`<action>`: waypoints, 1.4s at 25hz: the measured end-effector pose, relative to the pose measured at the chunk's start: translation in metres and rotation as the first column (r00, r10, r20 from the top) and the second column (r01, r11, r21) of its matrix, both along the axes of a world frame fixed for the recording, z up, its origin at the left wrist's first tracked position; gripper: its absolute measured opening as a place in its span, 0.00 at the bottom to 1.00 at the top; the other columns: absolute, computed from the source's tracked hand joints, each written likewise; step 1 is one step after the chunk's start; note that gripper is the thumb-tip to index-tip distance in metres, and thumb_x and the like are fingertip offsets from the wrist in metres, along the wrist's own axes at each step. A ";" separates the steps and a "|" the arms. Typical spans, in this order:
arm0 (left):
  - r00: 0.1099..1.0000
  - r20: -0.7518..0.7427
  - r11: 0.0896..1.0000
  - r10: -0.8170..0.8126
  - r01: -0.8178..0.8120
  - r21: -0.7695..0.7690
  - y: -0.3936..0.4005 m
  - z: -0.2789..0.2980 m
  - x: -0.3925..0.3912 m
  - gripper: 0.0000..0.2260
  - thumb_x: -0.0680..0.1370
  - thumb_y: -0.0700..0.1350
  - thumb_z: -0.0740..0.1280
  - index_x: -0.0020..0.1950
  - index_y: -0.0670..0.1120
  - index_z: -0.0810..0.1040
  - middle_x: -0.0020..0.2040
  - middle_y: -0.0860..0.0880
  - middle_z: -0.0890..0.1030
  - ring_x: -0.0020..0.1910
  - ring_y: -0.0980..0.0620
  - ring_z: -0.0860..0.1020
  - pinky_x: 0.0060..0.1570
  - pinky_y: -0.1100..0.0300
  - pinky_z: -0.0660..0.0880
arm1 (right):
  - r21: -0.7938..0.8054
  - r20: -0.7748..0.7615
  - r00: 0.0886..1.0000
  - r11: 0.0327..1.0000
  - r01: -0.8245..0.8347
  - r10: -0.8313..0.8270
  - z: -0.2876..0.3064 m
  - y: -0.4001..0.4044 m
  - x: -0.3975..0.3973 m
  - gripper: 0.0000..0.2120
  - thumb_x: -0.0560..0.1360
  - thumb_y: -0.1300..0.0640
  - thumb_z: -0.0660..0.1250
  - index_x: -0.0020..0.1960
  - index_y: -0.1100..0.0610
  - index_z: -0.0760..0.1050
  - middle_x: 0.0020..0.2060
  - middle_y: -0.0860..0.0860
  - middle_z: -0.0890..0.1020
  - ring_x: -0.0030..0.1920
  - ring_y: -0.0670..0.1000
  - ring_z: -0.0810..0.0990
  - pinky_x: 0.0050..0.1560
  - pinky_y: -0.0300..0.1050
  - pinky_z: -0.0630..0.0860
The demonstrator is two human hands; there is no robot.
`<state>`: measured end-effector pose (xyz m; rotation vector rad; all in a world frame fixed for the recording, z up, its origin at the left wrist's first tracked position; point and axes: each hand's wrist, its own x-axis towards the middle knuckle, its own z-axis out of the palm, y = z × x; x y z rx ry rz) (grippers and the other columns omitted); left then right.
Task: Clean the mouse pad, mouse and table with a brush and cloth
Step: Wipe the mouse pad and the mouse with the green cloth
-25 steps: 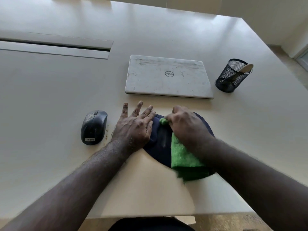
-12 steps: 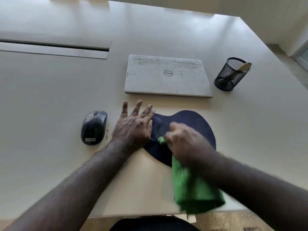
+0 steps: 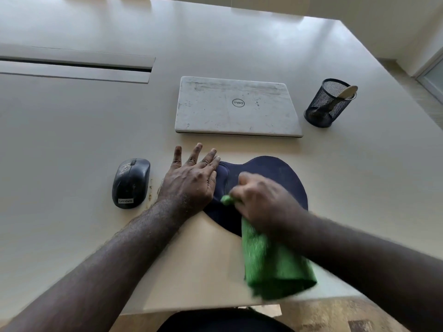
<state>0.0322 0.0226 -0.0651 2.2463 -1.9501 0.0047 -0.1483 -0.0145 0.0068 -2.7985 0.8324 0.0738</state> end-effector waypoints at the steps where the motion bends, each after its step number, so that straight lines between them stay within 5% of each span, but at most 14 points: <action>1: 1.000 0.000 1.000 0.004 -0.004 0.005 0.000 0.000 0.000 0.26 0.79 0.53 0.43 0.78 0.53 0.57 0.78 0.57 0.55 0.78 0.52 0.47 0.72 0.46 0.32 | -0.075 0.023 0.995 0.992 0.097 -0.095 0.000 -0.021 0.010 0.12 0.81 0.55 0.59 0.53 0.57 0.81 0.46 0.52 0.73 0.47 0.55 0.76 0.48 0.47 0.73; 4: 1.000 0.016 1.000 0.009 -0.009 0.005 0.002 0.001 -0.001 0.26 0.80 0.54 0.42 0.78 0.53 0.57 0.78 0.57 0.55 0.78 0.52 0.47 0.72 0.45 0.32 | -0.094 0.067 0.968 0.964 0.249 -0.244 0.001 -0.034 0.027 0.12 0.81 0.60 0.58 0.53 0.59 0.80 0.48 0.54 0.75 0.46 0.54 0.76 0.49 0.47 0.75; 8: 0.999 0.052 1.000 0.013 -0.014 0.007 0.001 0.003 -0.002 0.26 0.80 0.53 0.43 0.78 0.53 0.58 0.78 0.57 0.56 0.78 0.50 0.48 0.72 0.42 0.32 | 0.029 0.038 0.998 0.999 0.043 -0.044 0.000 0.009 0.010 0.11 0.80 0.54 0.61 0.51 0.57 0.82 0.45 0.52 0.74 0.46 0.54 0.76 0.49 0.50 0.76; 12: 0.999 0.044 1.000 0.014 -0.014 0.012 0.002 0.001 -0.001 0.26 0.80 0.54 0.40 0.78 0.54 0.56 0.78 0.57 0.54 0.78 0.52 0.46 0.72 0.42 0.32 | -0.095 0.083 0.972 0.970 0.226 -0.218 0.000 -0.028 0.030 0.12 0.82 0.57 0.59 0.53 0.59 0.80 0.46 0.53 0.75 0.45 0.52 0.74 0.49 0.45 0.76; 17: 0.999 0.045 1.000 0.013 -0.014 0.019 0.000 0.001 -0.001 0.26 0.80 0.53 0.42 0.78 0.53 0.56 0.79 0.57 0.55 0.78 0.51 0.47 0.72 0.42 0.32 | 0.006 0.037 0.999 1.000 0.012 -0.012 -0.004 0.003 0.005 0.11 0.80 0.54 0.62 0.49 0.57 0.82 0.41 0.51 0.70 0.42 0.53 0.74 0.47 0.50 0.76; 22: 0.999 0.028 1.000 0.017 -0.018 0.016 0.001 0.000 -0.001 0.26 0.80 0.54 0.42 0.78 0.54 0.57 0.78 0.58 0.55 0.78 0.51 0.47 0.72 0.43 0.32 | -0.140 0.090 0.962 0.953 0.267 -0.257 -0.002 -0.049 0.033 0.13 0.82 0.60 0.57 0.55 0.59 0.81 0.49 0.54 0.75 0.48 0.54 0.76 0.45 0.46 0.73; 25: 0.998 0.062 0.999 0.034 -0.034 0.003 0.001 -0.001 -0.002 0.26 0.80 0.54 0.42 0.77 0.54 0.59 0.78 0.57 0.57 0.78 0.50 0.49 0.72 0.41 0.34 | -0.081 0.086 0.987 0.987 0.139 -0.132 -0.014 -0.012 0.014 0.13 0.82 0.54 0.57 0.52 0.57 0.80 0.44 0.51 0.71 0.43 0.52 0.71 0.44 0.51 0.75; 29: 0.998 0.064 1.000 0.025 -0.025 -0.001 0.001 0.000 -0.002 0.26 0.79 0.53 0.44 0.77 0.53 0.62 0.77 0.56 0.60 0.78 0.49 0.52 0.72 0.42 0.34 | -0.069 0.067 0.997 0.997 -0.026 0.030 -0.016 0.023 -0.020 0.08 0.79 0.52 0.65 0.54 0.46 0.81 0.43 0.47 0.69 0.43 0.48 0.68 0.35 0.44 0.69; 33: 0.999 0.037 1.000 0.025 -0.025 -0.003 0.001 0.000 -0.001 0.27 0.79 0.54 0.42 0.77 0.54 0.60 0.78 0.57 0.58 0.78 0.51 0.50 0.72 0.43 0.34 | -0.169 0.088 0.953 0.939 0.300 -0.289 -0.008 -0.038 0.016 0.14 0.83 0.58 0.56 0.58 0.52 0.80 0.50 0.51 0.72 0.52 0.53 0.72 0.47 0.47 0.73; 35: 0.999 0.039 1.000 0.028 -0.028 -0.003 0.002 0.001 -0.002 0.27 0.79 0.54 0.42 0.77 0.53 0.60 0.78 0.57 0.58 0.78 0.51 0.50 0.73 0.42 0.35 | -0.155 0.074 0.951 0.938 0.309 -0.301 -0.012 -0.032 0.022 0.14 0.83 0.59 0.56 0.56 0.54 0.80 0.48 0.51 0.70 0.51 0.53 0.71 0.45 0.46 0.71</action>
